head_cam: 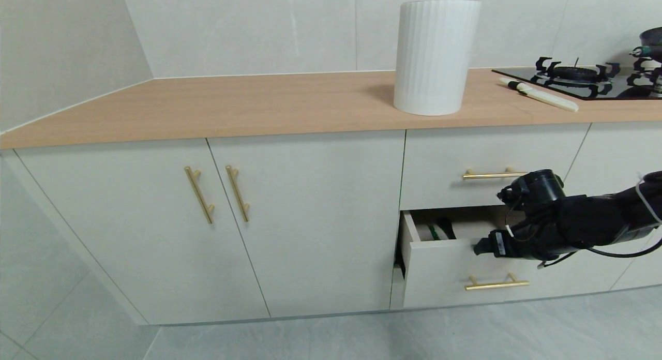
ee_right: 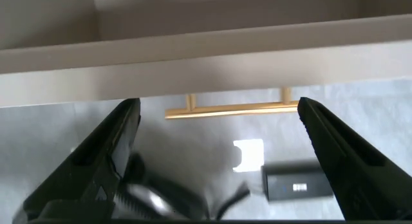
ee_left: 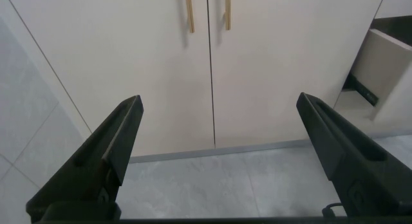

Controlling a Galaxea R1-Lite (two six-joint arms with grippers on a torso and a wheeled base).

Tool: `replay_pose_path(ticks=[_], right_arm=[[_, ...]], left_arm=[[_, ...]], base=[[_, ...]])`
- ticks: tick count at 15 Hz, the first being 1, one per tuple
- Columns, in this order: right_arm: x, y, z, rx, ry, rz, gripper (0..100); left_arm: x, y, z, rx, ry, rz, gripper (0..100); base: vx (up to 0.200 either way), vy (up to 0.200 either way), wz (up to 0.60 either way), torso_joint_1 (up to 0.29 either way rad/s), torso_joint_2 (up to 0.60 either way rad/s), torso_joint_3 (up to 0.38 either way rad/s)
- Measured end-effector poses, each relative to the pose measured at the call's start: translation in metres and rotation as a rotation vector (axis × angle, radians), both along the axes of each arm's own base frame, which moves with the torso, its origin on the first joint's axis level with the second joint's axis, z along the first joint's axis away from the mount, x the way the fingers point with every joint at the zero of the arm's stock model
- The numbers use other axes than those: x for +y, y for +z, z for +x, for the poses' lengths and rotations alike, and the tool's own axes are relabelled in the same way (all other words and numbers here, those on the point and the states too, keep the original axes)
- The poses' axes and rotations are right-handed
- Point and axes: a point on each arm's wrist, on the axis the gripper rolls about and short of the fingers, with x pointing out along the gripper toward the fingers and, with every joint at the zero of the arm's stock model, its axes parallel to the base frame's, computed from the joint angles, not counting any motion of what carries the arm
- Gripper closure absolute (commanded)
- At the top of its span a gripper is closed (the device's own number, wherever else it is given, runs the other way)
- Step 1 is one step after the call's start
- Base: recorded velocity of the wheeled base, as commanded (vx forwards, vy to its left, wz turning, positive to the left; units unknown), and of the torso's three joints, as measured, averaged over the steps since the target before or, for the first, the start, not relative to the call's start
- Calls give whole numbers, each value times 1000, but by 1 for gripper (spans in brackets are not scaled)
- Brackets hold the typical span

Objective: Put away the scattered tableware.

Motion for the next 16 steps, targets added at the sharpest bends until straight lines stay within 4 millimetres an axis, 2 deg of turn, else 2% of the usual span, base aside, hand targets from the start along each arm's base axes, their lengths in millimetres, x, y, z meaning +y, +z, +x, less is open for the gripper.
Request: replay_pose_path(ticks=[3,6,10,16], right_arm=[[-5,1,29,-43,-20,3,0],[-6,-8,47,-52,-23,-1,0],[-7,-26,62,-67,-33,4,0],[-15,-27,77,-206,-111,34,0]], left_arm=[[0,0,0,0,0,0,0],[0,0,0,0,0,0,0],[0,0,0,0,0,0,0],[0,0,0,0,0,0,0]], base=[[0,0,0,0,0,0],[0,0,0,0,0,0],[0,0,0,0,0,0],[0,0,0,0,0,0]])
